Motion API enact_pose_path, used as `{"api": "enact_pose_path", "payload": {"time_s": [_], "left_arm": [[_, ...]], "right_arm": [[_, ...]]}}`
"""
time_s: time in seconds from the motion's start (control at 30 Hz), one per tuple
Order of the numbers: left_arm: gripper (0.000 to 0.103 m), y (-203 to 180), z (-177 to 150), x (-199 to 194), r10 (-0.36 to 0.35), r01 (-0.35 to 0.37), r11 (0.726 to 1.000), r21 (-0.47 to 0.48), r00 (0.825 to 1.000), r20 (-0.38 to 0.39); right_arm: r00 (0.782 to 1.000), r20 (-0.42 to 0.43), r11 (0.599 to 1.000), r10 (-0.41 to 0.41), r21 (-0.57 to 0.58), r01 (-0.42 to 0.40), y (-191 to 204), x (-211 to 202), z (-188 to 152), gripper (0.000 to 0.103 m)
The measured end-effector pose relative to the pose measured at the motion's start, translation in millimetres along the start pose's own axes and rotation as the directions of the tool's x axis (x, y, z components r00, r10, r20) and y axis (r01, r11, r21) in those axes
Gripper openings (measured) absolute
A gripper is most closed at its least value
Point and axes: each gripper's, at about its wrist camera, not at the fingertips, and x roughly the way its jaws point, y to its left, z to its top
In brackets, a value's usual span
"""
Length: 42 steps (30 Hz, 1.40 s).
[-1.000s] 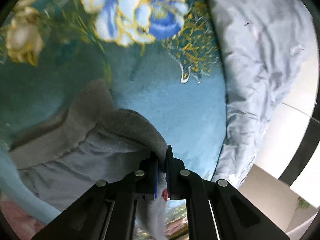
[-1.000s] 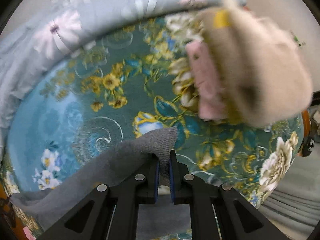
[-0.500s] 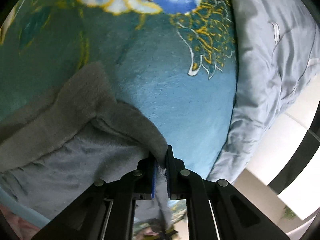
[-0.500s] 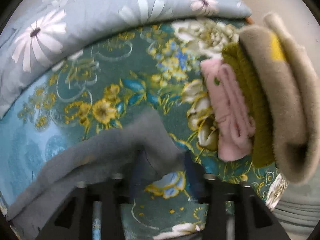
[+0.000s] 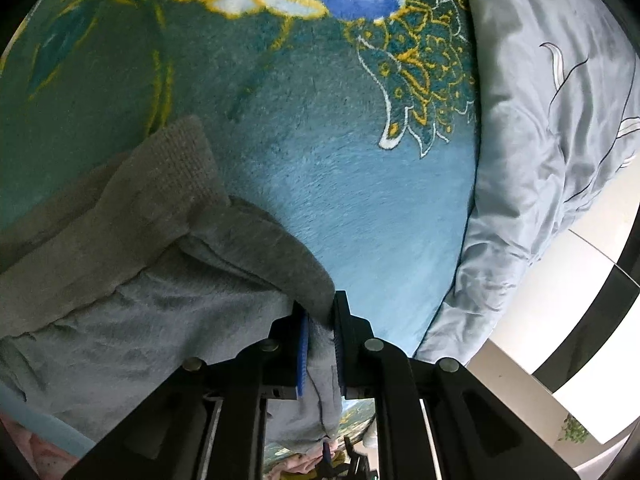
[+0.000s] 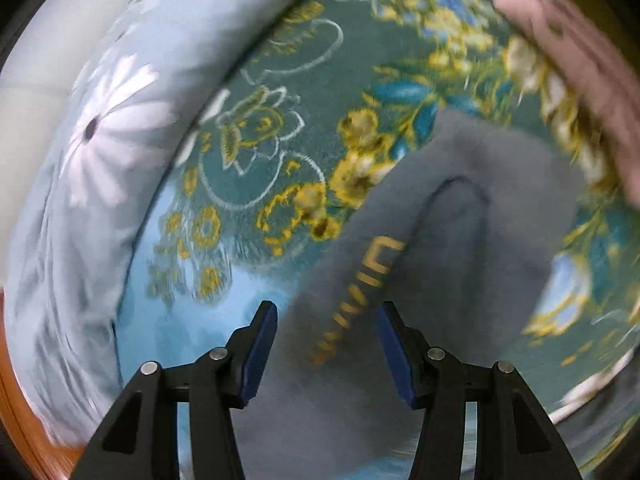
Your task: Fold clothes
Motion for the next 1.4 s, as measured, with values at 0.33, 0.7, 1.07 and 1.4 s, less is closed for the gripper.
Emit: {"api": "enact_pose_path", "payload": {"time_s": [0.33, 0.7, 1.07, 1.4], "left_arm": [[0.009, 9.2, -2.7, -23.4, 0.000, 0.000, 1.000, 0.012, 1.000, 0.023], [0.040, 4.7, -2.7, -25.2, -0.024, 0.024, 1.000, -0.002, 0.999, 0.037], [0.005, -38.1, -15.1, 5.3, 0.227, -0.236, 0.965, 0.115, 0.971, 0.079], [0.005, -6.3, -86.2, -111.7, -0.035, 0.021, 0.941, 0.337, 0.999, 0.036]], "right_arm": [[0.967, -0.036, 0.968, -0.251, 0.010, 0.251, 24.8, 30.6, 1.3, 0.022], [0.996, -0.043, 0.996, -0.077, -0.043, 0.075, -30.2, -31.2, -48.2, 0.005], [0.998, -0.060, 0.999, 0.031, -0.035, -0.033, -64.0, -83.8, -88.1, 0.005], [0.987, 0.038, 0.986, 0.153, -0.072, -0.150, -117.5, -171.7, -128.7, 0.004]]}}
